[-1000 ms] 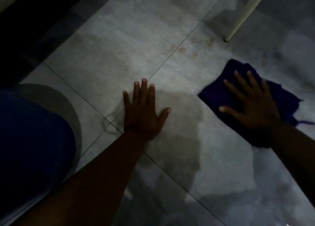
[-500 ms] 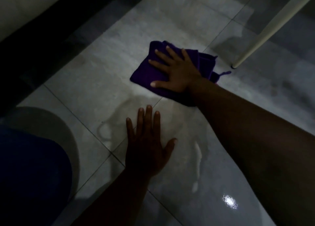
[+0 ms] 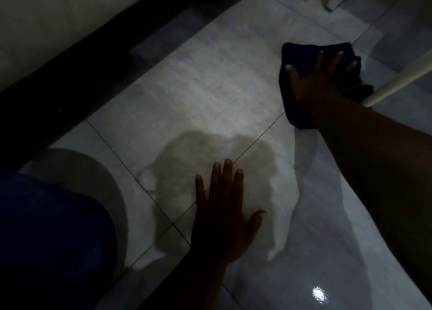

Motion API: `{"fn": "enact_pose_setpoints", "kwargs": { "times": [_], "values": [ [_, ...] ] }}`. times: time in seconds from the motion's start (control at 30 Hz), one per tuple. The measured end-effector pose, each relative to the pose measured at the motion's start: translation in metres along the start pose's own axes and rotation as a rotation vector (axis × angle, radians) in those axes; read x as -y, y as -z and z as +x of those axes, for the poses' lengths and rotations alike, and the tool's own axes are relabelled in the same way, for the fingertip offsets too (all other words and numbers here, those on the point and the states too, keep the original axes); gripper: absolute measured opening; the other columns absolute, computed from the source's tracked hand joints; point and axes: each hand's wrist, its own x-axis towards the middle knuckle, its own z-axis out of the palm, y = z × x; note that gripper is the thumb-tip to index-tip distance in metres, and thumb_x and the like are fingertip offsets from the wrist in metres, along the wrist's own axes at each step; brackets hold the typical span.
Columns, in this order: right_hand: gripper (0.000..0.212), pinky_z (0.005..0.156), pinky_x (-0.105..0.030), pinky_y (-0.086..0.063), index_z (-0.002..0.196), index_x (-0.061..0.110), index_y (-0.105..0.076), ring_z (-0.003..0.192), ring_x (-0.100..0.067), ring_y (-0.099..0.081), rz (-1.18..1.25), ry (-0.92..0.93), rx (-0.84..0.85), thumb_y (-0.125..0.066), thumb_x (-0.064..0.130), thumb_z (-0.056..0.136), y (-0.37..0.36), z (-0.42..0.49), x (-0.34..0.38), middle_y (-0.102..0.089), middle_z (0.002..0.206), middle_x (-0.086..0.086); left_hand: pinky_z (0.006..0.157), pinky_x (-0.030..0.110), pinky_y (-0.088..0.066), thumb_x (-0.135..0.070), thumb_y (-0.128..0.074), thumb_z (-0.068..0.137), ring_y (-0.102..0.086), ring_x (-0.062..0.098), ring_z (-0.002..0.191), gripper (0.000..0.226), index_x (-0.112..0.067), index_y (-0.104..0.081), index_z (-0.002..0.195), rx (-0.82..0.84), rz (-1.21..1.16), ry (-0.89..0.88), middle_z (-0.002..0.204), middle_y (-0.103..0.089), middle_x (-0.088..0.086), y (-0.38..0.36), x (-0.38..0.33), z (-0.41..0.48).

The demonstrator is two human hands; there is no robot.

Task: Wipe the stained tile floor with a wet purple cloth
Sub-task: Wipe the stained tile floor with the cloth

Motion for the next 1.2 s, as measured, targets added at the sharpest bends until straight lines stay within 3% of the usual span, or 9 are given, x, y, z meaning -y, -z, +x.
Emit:
{"fn": "enact_pose_setpoints", "kwargs": {
  "times": [0.1,0.33,0.43,0.5,0.6,0.67,0.87,1.0,1.2],
  "values": [
    [0.103,0.112,-0.077,0.005,0.159,0.032,0.009,0.149,-0.050,0.018,0.003,0.019,0.028,-0.012,0.091,0.077,0.000,-0.006,0.018,0.019,0.167,-0.011,0.120,0.066,-0.014,-0.069,-0.038,0.093,-0.010,0.036,0.156,0.087,-0.010,-0.028,0.156,-0.002,-0.005,0.019,0.168,-0.015,0.016,0.000,-0.003,0.000],
    [0.077,0.116,-0.067,0.010,0.158,0.045,-0.003,0.155,-0.036,0.011,-0.335,1.073,-0.025,-0.013,0.078,0.089,-0.061,-0.094,0.104,0.004,0.170,0.002,0.121,0.064,-0.011,-0.073,-0.031,0.091,-0.011,0.033,0.156,0.089,-0.016,-0.021,0.158,0.044,0.055,0.031,0.169,-0.012,0.013,-0.007,0.001,0.002],
    [0.076,0.117,-0.062,0.013,0.156,0.048,-0.007,0.156,-0.029,0.010,-0.357,1.239,0.001,-0.015,0.081,0.087,-0.062,-0.099,0.086,0.001,0.170,0.008,0.121,0.064,-0.012,-0.074,-0.032,0.091,-0.009,0.032,0.157,0.090,-0.016,-0.021,0.159,0.027,0.054,0.025,0.169,-0.011,0.012,-0.009,0.001,0.000],
    [0.083,0.118,-0.064,0.009,0.155,0.049,-0.010,0.156,-0.029,0.007,-0.286,1.080,-0.030,-0.013,0.086,0.081,-0.053,-0.087,0.060,-0.003,0.170,0.009,0.120,0.065,-0.013,-0.072,-0.035,0.091,-0.010,0.032,0.156,0.089,-0.014,-0.023,0.158,0.000,0.047,0.005,0.169,-0.013,0.013,-0.009,0.002,0.000],
    [0.093,0.119,-0.064,0.007,0.158,0.043,-0.004,0.155,-0.035,0.010,-0.161,0.554,-0.074,-0.006,0.090,0.077,-0.039,-0.072,0.010,0.003,0.170,0.002,0.120,0.066,-0.013,-0.071,-0.036,0.091,-0.012,0.034,0.156,0.089,-0.012,-0.025,0.157,-0.020,0.070,-0.002,0.168,-0.016,0.015,-0.007,0.004,0.003],
    [0.094,0.120,-0.064,0.005,0.159,0.037,-0.001,0.155,-0.036,0.011,-0.100,0.380,-0.090,-0.004,0.087,0.080,-0.041,-0.087,-0.011,0.006,0.170,-0.002,0.120,0.066,-0.013,-0.071,-0.035,0.091,-0.013,0.034,0.156,0.089,-0.012,-0.026,0.157,-0.009,0.090,-0.005,0.168,-0.017,0.015,-0.005,0.007,0.004],
    [0.081,0.122,-0.064,0.000,0.159,0.039,-0.013,0.156,-0.034,0.006,-0.101,0.648,-0.076,-0.020,0.081,0.090,-0.069,-0.209,-0.110,-0.004,0.170,0.000,0.120,0.065,-0.013,-0.069,-0.034,0.092,-0.013,0.034,0.156,0.087,-0.012,-0.025,0.157,-0.036,0.130,-0.010,0.168,-0.015,0.015,-0.006,0.009,0.000],
    [0.079,0.122,-0.062,-0.007,0.158,0.038,-0.021,0.156,-0.033,-0.005,-0.242,0.773,-0.042,-0.021,0.079,0.091,-0.043,-0.202,-0.216,-0.014,0.169,0.001,0.121,0.063,-0.011,-0.071,-0.031,0.091,-0.015,0.035,0.155,0.088,-0.013,-0.023,0.157,-0.023,0.163,-0.013,0.168,-0.013,0.015,-0.008,0.006,0.003],
    [0.084,0.122,-0.062,-0.001,0.158,0.043,-0.001,0.156,-0.029,0.008,-0.138,0.164,-0.068,-0.014,0.082,0.085,0.010,-0.114,-0.310,0.005,0.170,0.004,0.122,0.062,-0.008,-0.070,-0.028,0.093,-0.014,0.035,0.155,0.088,-0.011,-0.022,0.157,-0.047,0.162,-0.016,0.168,-0.014,0.015,-0.006,0.002,0.000]
  ]
}}
